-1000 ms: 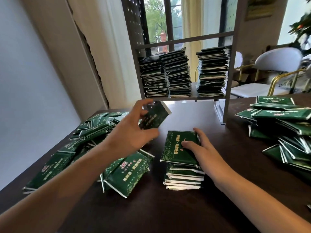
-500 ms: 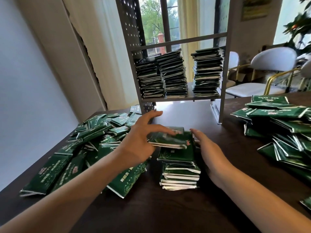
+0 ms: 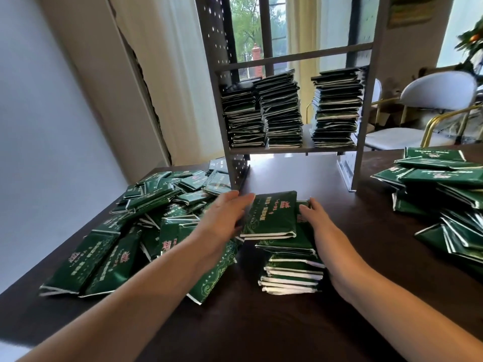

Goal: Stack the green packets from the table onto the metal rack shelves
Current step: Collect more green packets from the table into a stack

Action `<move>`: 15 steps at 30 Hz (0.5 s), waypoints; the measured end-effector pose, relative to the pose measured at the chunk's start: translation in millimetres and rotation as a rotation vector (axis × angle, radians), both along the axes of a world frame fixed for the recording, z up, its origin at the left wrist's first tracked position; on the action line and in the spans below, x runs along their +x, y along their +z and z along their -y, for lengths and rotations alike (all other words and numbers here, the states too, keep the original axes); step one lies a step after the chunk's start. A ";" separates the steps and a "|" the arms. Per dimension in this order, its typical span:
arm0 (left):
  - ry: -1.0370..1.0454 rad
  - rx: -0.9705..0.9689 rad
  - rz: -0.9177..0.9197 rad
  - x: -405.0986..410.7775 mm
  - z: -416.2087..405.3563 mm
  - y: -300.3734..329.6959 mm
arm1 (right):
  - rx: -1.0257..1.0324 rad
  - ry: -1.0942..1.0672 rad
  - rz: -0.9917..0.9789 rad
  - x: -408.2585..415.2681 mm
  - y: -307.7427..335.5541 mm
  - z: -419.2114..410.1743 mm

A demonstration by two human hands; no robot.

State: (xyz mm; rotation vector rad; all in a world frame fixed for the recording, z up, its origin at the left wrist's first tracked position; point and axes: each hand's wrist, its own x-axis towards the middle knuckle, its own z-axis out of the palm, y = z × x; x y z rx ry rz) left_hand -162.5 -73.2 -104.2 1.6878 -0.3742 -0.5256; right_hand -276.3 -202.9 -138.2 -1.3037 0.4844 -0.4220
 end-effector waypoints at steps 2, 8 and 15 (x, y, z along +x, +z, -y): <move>-0.078 0.057 -0.127 -8.1 7.4 -2.4 | 0.037 0.003 0.014 -0.6 2.3 -1.3; -0.128 -0.129 -0.306 -26.0 21.3 -14.7 | 0.114 0.004 0.041 3.1 -6.5 -4.4; -0.099 -0.245 -0.401 -45.3 26.2 -18.1 | 0.245 0.033 0.028 4.3 -20.1 0.1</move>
